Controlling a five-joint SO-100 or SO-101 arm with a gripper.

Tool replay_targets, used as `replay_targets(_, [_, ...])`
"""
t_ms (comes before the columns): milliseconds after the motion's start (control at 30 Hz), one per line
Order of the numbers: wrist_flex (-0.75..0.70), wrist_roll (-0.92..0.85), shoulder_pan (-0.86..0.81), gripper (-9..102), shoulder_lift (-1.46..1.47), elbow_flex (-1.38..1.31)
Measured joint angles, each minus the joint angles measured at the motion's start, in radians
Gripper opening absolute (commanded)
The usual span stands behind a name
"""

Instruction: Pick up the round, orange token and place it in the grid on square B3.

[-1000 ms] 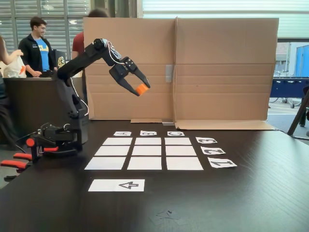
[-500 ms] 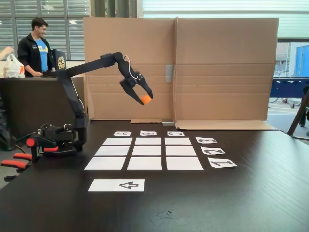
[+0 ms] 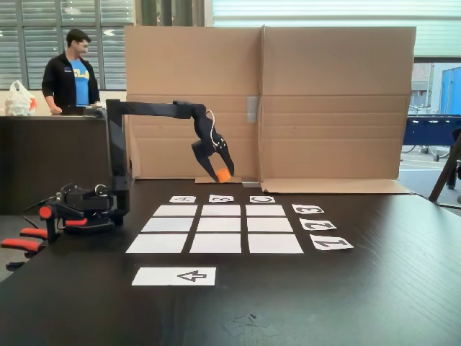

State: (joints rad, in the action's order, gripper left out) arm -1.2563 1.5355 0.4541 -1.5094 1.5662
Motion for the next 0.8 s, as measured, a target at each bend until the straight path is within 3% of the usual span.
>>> replay_targets(800, [0.058, 0.077, 0.055, -1, 0.245, 0.043])
